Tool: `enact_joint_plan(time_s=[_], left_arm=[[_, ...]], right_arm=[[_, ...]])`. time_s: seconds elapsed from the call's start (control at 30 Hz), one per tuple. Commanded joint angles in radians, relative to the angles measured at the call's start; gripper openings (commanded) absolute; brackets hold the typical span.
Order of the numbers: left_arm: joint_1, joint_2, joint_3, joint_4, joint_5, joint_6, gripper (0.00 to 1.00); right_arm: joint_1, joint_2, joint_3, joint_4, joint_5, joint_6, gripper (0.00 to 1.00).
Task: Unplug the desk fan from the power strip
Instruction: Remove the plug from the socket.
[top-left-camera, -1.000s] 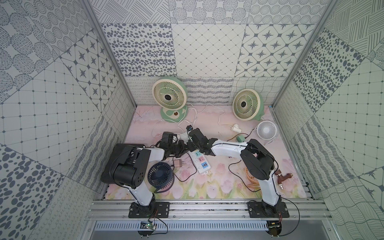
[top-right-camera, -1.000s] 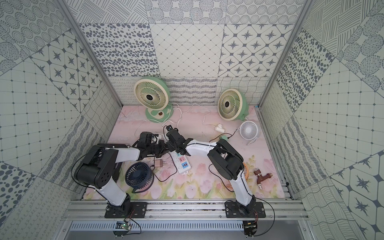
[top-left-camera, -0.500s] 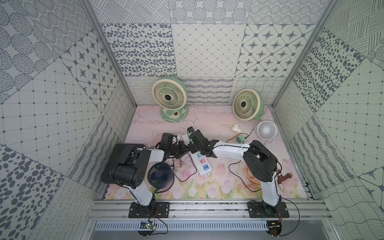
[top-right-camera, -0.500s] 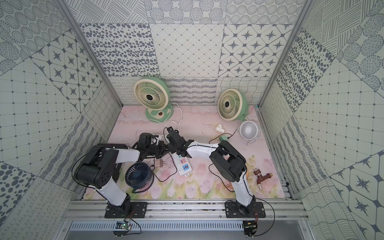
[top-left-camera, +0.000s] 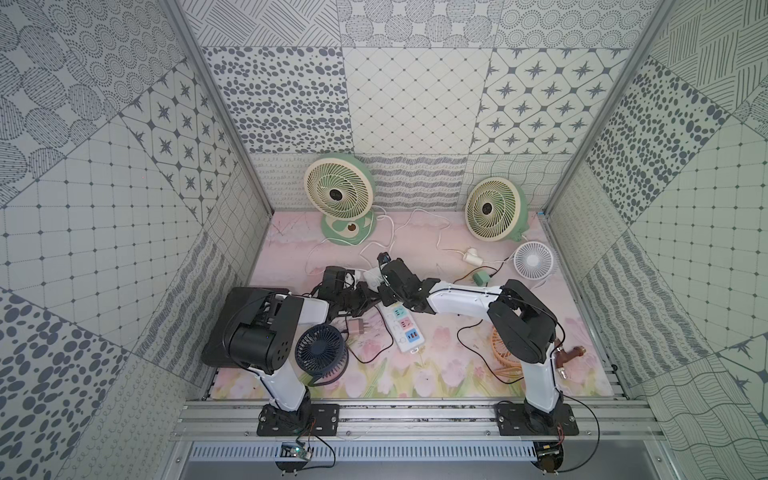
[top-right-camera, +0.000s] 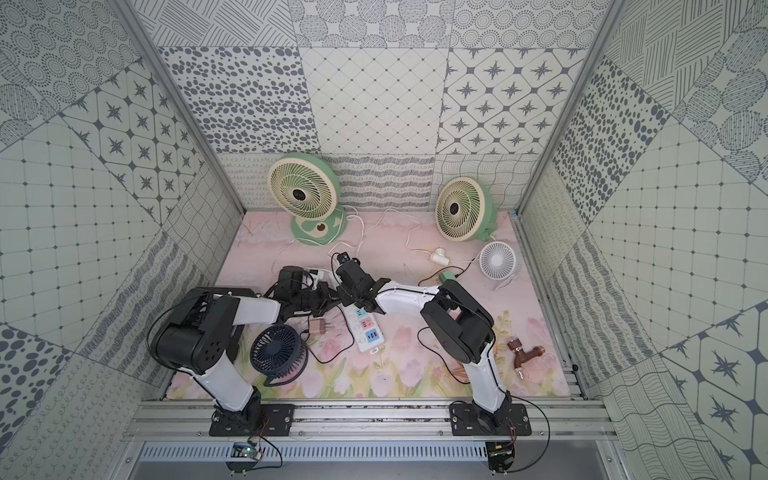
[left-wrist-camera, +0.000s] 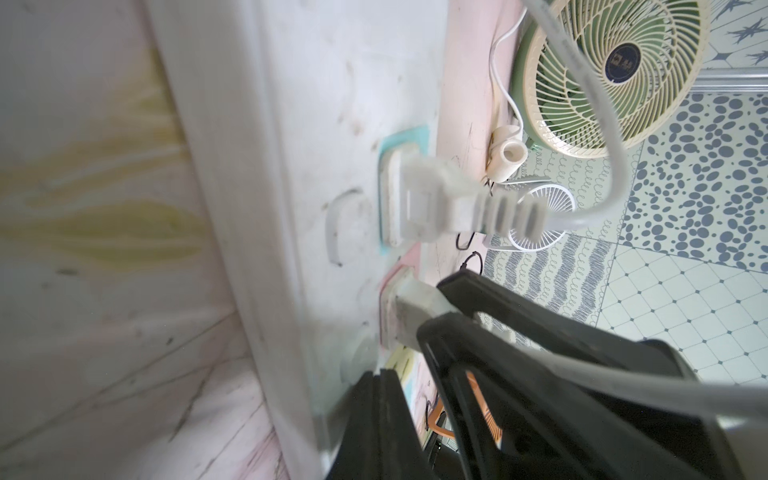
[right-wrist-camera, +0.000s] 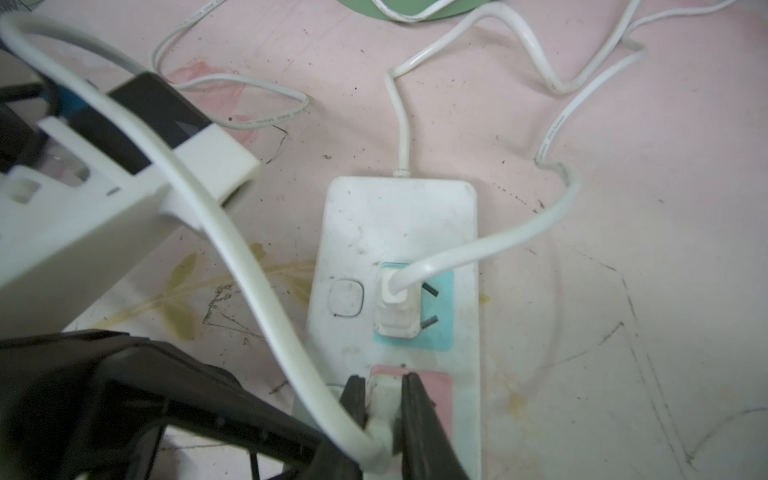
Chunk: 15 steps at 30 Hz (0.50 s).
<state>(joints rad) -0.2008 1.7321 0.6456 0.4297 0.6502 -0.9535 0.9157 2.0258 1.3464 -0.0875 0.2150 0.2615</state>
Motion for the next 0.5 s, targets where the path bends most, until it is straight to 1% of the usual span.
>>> enact_joint_plan(time_s=[0.0, 0.07, 0.17, 0.23, 0.3, 0.47], left_arm=[[0.001, 0.017, -0.008, -0.117, -0.07, 0.022, 0.0], [0.003, 0.019, -0.007, -0.117, -0.07, 0.022, 0.0], [0.001, 0.018, -0.008, -0.118, -0.07, 0.021, 0.0], [0.002, 0.018, -0.007, -0.118, -0.07, 0.021, 0.0], [0.002, 0.019, -0.006, -0.118, -0.07, 0.021, 0.0], [0.002, 0.02, -0.007, -0.12, -0.071, 0.022, 0.0]], right_arm=[[0.027, -0.004, 0.047, 0.013, 0.07, -0.048, 0.0], [0.002, -0.013, 0.031, 0.025, 0.039, -0.005, 0.0], [-0.052, -0.042, -0.032, 0.091, -0.072, 0.1, 0.0], [-0.074, -0.046, -0.056, 0.121, -0.105, 0.123, 0.0], [-0.065, -0.043, -0.049, 0.114, -0.09, 0.102, 0.0], [0.008, -0.024, -0.002, 0.063, 0.045, -0.024, 0.0]])
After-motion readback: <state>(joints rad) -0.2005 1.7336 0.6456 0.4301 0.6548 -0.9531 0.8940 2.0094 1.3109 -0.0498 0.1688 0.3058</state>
